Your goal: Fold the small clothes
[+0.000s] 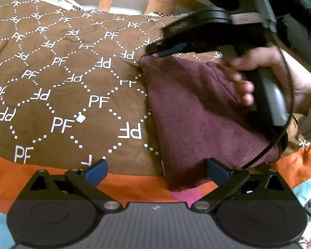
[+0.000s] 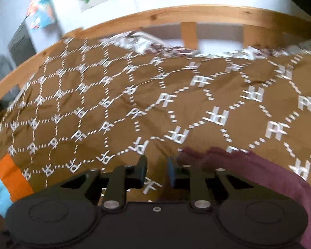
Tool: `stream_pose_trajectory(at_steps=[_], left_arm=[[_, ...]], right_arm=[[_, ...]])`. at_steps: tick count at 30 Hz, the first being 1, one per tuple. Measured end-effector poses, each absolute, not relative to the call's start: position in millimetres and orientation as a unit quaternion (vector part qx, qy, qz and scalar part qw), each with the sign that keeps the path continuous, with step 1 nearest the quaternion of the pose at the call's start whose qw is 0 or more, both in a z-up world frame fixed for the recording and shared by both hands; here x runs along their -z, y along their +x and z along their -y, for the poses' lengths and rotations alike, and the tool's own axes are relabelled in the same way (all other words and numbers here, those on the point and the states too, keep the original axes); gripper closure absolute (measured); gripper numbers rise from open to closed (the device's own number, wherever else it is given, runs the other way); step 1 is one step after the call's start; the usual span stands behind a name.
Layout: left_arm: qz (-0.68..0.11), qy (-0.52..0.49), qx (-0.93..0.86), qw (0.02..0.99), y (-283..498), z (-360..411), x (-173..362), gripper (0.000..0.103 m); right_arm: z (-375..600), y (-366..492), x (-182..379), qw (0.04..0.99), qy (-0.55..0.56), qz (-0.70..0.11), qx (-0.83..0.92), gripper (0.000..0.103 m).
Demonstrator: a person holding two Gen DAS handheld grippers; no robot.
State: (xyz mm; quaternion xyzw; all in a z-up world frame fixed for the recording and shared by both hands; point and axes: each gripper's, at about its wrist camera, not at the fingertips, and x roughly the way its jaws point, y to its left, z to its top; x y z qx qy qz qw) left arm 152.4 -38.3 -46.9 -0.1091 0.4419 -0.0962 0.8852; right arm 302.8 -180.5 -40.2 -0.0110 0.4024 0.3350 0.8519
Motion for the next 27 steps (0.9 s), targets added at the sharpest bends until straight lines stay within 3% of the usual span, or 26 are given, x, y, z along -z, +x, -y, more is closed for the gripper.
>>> stream_pose_trajectory(at_steps=[4, 8, 19, 21, 23, 27], left_arm=[[-0.442, -0.106, 0.097, 0.885, 152.4, 39.1, 46.9, 0.001], [-0.446, -0.109, 0.095, 0.883, 153.8, 39.0, 47.5, 0.001], [-0.470, -0.089, 0.069, 0.876, 160.0, 48.1, 38.5, 0.001], [-0.481, -0.077, 0.059, 0.871, 160.9, 52.5, 33.2, 0.001], [-0.492, -0.064, 0.062, 0.866, 160.9, 55.9, 25.6, 0.001], [-0.493, -0.054, 0.061, 0.866, 160.2, 62.3, 5.8, 0.001]], right_arm=[[223.6, 291.7, 29.9, 0.859, 0.007, -0.402, -0.317, 0.059], [284.1, 265.2, 24.7, 0.871, 0.030, -0.401, -0.282, 0.052], [359.6, 208.3, 57.8, 0.898, 0.078, -0.368, -0.227, 0.050], [364.9, 200.5, 56.0, 0.903, 0.097, -0.355, -0.220, 0.042], [368.4, 185.7, 50.2, 0.911, 0.113, -0.331, -0.219, 0.019], [371.8, 161.4, 41.7, 0.927, 0.099, -0.297, -0.206, 0.013]])
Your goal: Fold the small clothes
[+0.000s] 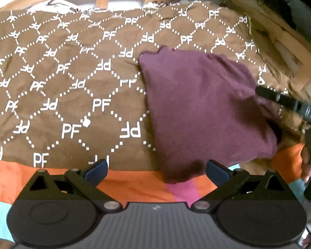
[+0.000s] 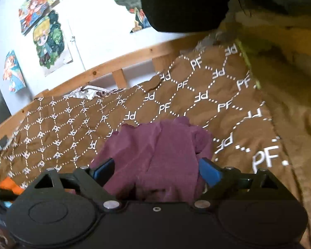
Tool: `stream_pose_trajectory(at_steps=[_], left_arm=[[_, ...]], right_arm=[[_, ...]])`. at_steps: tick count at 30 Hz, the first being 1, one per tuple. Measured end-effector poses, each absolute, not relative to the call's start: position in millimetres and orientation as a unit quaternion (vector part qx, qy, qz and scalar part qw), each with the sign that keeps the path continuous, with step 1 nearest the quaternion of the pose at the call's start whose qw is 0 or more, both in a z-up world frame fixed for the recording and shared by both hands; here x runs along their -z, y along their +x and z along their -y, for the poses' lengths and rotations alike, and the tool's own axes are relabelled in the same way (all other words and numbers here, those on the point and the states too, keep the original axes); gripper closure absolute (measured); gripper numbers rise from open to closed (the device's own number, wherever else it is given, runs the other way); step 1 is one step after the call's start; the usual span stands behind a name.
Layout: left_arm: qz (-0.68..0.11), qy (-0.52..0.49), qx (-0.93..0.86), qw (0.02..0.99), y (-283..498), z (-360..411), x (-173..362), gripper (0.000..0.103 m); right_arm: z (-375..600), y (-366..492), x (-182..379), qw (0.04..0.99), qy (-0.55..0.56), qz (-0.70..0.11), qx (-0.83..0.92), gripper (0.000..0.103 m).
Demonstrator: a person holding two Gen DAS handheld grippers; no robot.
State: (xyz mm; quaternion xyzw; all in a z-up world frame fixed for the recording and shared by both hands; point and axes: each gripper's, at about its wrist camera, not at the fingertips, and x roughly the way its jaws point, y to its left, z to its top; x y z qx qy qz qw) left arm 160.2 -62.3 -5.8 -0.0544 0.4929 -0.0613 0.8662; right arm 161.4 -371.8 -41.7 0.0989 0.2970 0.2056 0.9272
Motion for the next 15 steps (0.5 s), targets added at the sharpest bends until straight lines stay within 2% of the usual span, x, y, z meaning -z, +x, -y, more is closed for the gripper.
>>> stream_pose_trajectory(at_steps=[4, 7, 15], left_arm=[[-0.480, -0.065, 0.041, 0.874, 157.1, 68.0, -6.0, 0.001], [-0.478, -0.062, 0.011, 0.876, 152.5, 70.0, -3.4, 0.001], [-0.484, -0.090, -0.018, 0.870, 148.6, 62.6, 12.9, 0.001]], right_arm=[[368.9, 151.8, 38.2, 0.937, 0.039, -0.301, -0.174, 0.008], [372.0, 140.5, 33.7, 0.938, 0.034, -0.301, -0.169, 0.001], [363.8, 93.8, 42.9, 0.927, -0.020, -0.322, -0.191, 0.001]])
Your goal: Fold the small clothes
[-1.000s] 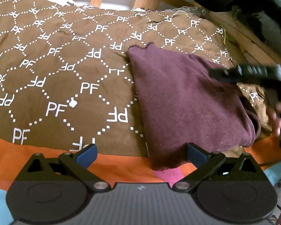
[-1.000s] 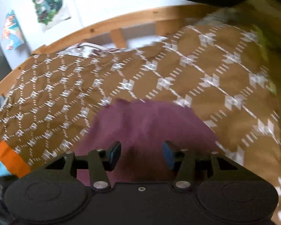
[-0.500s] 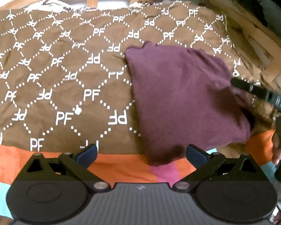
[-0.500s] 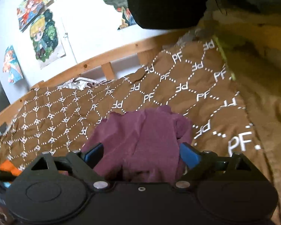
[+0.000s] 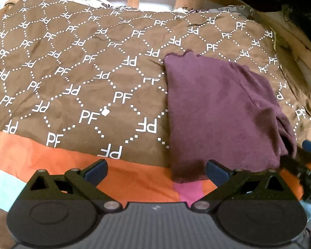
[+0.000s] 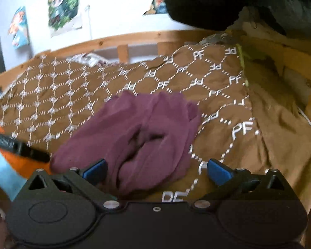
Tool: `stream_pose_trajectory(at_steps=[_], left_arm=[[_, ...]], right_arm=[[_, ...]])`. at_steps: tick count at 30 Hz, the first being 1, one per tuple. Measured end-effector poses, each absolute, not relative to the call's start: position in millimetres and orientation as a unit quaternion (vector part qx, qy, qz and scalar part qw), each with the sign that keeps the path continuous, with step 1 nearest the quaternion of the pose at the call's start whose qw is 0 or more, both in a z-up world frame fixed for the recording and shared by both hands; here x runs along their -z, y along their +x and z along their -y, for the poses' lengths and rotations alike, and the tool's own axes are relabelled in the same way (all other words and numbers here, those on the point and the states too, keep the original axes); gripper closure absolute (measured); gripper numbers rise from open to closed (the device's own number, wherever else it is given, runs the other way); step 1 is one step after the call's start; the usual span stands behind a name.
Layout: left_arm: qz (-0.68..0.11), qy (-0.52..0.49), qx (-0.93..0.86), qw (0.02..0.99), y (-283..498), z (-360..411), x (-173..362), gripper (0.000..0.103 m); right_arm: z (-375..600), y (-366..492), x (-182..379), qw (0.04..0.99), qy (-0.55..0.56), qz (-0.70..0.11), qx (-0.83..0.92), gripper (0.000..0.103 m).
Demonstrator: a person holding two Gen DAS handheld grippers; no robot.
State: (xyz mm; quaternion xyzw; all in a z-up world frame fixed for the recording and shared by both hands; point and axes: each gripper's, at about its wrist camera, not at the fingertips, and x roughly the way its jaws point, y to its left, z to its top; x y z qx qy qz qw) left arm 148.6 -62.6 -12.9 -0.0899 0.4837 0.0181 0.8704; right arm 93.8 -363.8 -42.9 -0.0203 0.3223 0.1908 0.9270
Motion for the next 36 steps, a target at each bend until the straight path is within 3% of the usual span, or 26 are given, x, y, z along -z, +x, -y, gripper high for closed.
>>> stream_pose_trajectory(at_steps=[9, 20, 31, 36], left_arm=[[-0.501, -0.075, 0.009, 0.862, 150.3, 79.8, 25.1, 0.001], [-0.511, -0.075, 0.027, 0.856, 150.1, 83.0, 29.3, 0.001], [-0.450, -0.131, 0.089, 0.879, 151.0, 62.3, 11.8, 0.001], [-0.438, -0.106, 0.138, 0.882, 171.2, 59.2, 16.0, 0.001]], right_arm=[[374.3, 108.8, 65.7, 0.907, 0.018, -0.375, -0.189, 0.001], [375.1, 109.7, 66.3, 0.905, 0.010, -0.376, -0.199, 0.001], [396.9, 113.5, 44.5, 0.908, 0.127, -0.297, -0.266, 0.001], [417.4, 138.4, 48.7, 0.910, 0.205, -0.282, -0.225, 0.001]])
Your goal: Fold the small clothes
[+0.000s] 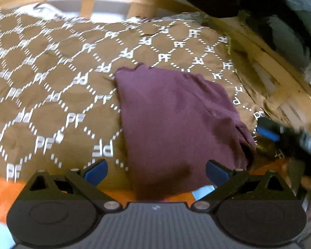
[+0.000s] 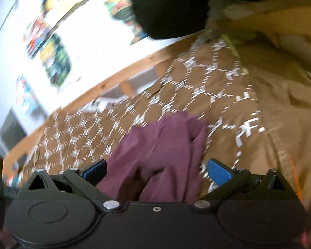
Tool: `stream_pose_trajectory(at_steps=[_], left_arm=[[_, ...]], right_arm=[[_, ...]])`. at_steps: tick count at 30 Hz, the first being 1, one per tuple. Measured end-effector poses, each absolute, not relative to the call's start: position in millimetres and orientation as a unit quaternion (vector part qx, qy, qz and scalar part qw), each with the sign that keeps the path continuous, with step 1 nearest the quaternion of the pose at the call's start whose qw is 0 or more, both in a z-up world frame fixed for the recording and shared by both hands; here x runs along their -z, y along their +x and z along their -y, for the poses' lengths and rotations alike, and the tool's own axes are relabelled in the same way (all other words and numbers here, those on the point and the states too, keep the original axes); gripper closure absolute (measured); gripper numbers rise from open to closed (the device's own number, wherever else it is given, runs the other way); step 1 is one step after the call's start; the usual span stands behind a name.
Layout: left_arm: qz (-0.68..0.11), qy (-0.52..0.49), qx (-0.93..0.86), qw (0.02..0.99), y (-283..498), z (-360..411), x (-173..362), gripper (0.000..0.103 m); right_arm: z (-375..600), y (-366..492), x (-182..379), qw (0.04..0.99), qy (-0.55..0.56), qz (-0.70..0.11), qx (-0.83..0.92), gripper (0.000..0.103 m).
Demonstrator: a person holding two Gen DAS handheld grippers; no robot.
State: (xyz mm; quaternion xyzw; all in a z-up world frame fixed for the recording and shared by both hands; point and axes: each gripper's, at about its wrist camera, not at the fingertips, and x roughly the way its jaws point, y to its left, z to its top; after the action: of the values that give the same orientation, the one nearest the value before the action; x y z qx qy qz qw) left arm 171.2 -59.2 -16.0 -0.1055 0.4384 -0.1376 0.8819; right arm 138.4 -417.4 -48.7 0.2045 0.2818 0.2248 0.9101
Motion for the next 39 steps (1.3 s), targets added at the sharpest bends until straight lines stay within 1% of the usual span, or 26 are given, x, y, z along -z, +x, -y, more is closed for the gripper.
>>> stream_pose_trajectory(at_steps=[1, 3, 4, 5, 7, 12, 15, 16, 18, 19, 20, 23, 25, 27, 28, 29, 31, 35, 37, 39], left_arm=[[-0.434, -0.094, 0.145, 0.884, 176.2, 59.5, 17.4, 0.001], [-0.432, -0.076, 0.157, 0.885, 186.5, 61.2, 21.6, 0.001], [-0.435, -0.072, 0.160, 0.883, 191.3, 61.6, 24.4, 0.001], [-0.441, -0.070, 0.160, 0.880, 197.5, 61.3, 28.1, 0.001], [-0.450, -0.075, 0.162, 0.875, 206.8, 59.6, 34.9, 0.001], [-0.464, -0.126, 0.162, 0.862, 224.9, 48.4, 49.3, 0.001], [-0.478, -0.142, 0.154, 0.853, 228.8, 43.6, 57.3, 0.001], [-0.481, -0.144, 0.155, 0.851, 229.5, 43.2, 58.6, 0.001], [-0.480, -0.138, 0.155, 0.852, 229.0, 44.0, 58.9, 0.001], [-0.479, -0.134, 0.156, 0.853, 228.5, 44.6, 58.4, 0.001], [-0.479, -0.131, 0.156, 0.854, 228.5, 45.4, 58.3, 0.001], [-0.482, -0.132, 0.157, 0.852, 229.4, 46.4, 59.2, 0.001], [-0.485, -0.135, 0.160, 0.849, 230.8, 46.4, 60.3, 0.001], [-0.486, -0.140, 0.166, 0.847, 233.5, 46.8, 61.2, 0.001], [-0.487, -0.143, 0.171, 0.845, 234.2, 46.5, 61.7, 0.001], [-0.488, -0.147, 0.176, 0.843, 235.4, 46.4, 62.0, 0.001], [-0.489, -0.147, 0.183, 0.840, 237.3, 47.1, 62.3, 0.001], [-0.495, -0.128, 0.167, 0.843, 245.5, 53.6, 62.6, 0.001], [-0.508, -0.141, 0.163, 0.834, 250.9, 52.8, 64.3, 0.002], [-0.525, -0.163, 0.169, 0.818, 255.2, 51.3, 67.7, 0.009]], right_arm=[[420.5, 145.7, 49.1, 0.911, 0.217, -0.278, -0.216, 0.001], [422.9, 161.9, 48.7, 0.911, 0.235, -0.274, -0.201, 0.007], [422.0, 169.7, 48.5, 0.911, 0.239, -0.273, -0.198, 0.011], [420.1, 177.5, 49.0, 0.911, 0.241, -0.273, -0.196, 0.013], [416.1, 187.5, 51.8, 0.911, 0.235, -0.280, -0.193, 0.013], [407.7, 198.3, 65.1, 0.913, 0.212, -0.299, -0.179, 0.014], [398.5, 202.4, 66.9, 0.916, 0.187, -0.303, -0.186, 0.020], [396.7, 203.6, 67.7, 0.916, 0.183, -0.305, -0.186, 0.024], [396.1, 206.3, 71.2, 0.919, 0.181, -0.307, -0.168, 0.035], [397.1, 207.8, 73.1, 0.919, 0.185, -0.311, -0.155, 0.048], [399.5, 210.9, 75.9, 0.917, 0.191, -0.321, -0.141, 0.057], [406.0, 214.4, 80.7, 0.908, 0.221, -0.328, -0.141, 0.060], [404.1, 213.9, 81.6, 0.906, 0.219, -0.333, -0.145, 0.062], [405.2, 211.6, 83.6, 0.905, 0.226, -0.329, -0.149, 0.069], [406.9, 211.4, 84.8, 0.903, 0.234, -0.327, -0.152, 0.077], [408.8, 210.5, 87.0, 0.901, 0.241, -0.325, -0.155, 0.080], [410.5, 209.6, 87.9, 0.900, 0.250, -0.320, -0.158, 0.082], [408.3, 208.9, 88.2, 0.902, 0.247, -0.315, -0.160, 0.082], [409.2, 209.0, 88.7, 0.901, 0.250, -0.316, -0.159, 0.082], [410.0, 209.1, 88.8, 0.901, 0.249, -0.317, -0.160, 0.081]])
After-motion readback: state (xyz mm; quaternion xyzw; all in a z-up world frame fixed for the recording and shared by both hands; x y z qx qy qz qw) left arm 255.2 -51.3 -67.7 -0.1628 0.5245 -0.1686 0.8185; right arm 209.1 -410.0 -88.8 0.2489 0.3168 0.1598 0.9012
